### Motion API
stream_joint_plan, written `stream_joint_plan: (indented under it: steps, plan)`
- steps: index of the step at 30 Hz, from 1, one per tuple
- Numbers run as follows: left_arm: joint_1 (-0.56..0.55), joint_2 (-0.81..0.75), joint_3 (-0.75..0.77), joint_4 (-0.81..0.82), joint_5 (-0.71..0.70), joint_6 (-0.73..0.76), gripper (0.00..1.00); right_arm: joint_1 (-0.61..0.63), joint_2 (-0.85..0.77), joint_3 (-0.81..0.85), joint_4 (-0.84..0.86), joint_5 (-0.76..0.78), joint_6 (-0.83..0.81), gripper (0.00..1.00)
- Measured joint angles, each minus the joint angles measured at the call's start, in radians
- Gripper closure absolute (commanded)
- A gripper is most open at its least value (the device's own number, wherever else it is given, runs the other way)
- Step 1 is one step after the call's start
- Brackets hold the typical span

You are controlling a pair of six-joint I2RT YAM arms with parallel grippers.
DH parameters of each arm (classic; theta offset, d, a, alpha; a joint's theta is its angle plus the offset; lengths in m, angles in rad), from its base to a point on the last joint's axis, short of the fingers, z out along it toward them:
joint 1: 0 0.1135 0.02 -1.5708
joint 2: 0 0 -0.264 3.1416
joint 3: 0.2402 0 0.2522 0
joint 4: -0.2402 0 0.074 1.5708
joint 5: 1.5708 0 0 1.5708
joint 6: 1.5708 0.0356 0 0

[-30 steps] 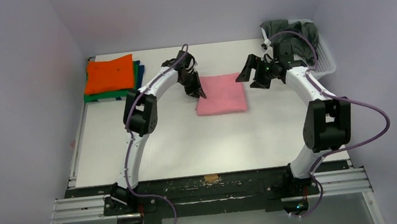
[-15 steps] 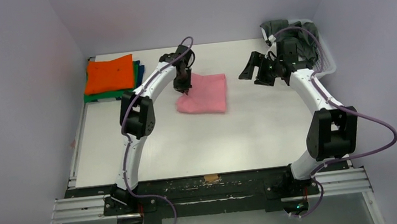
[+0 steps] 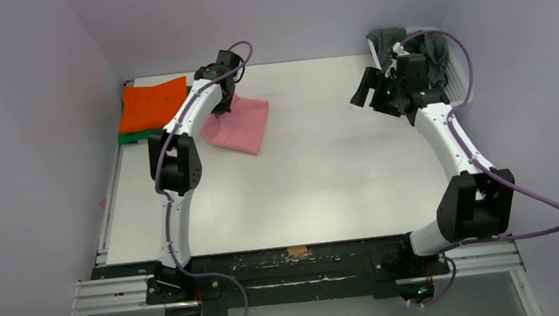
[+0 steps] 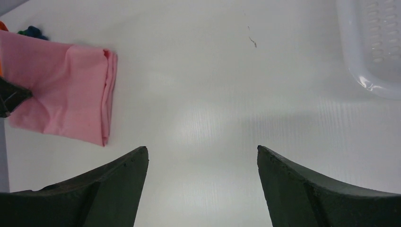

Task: Fold and stack the t-shirts
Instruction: Put the neatly folded tshirt into the corner of the board with the left arm

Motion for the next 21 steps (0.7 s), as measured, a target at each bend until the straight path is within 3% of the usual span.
stream_joint_plan:
  steps: [12, 21]
  plan:
    - [0.045, -0.062, 0.022, 0.103, -0.133, 0.182, 1.00, 0.000, -0.011, -0.019, 0.001, 0.126, 0.005, 0.15]
    - [0.084, -0.113, 0.072, 0.109, -0.174, 0.216, 1.00, 0.000, -0.036, -0.033, 0.002, 0.169, 0.011, 0.15]
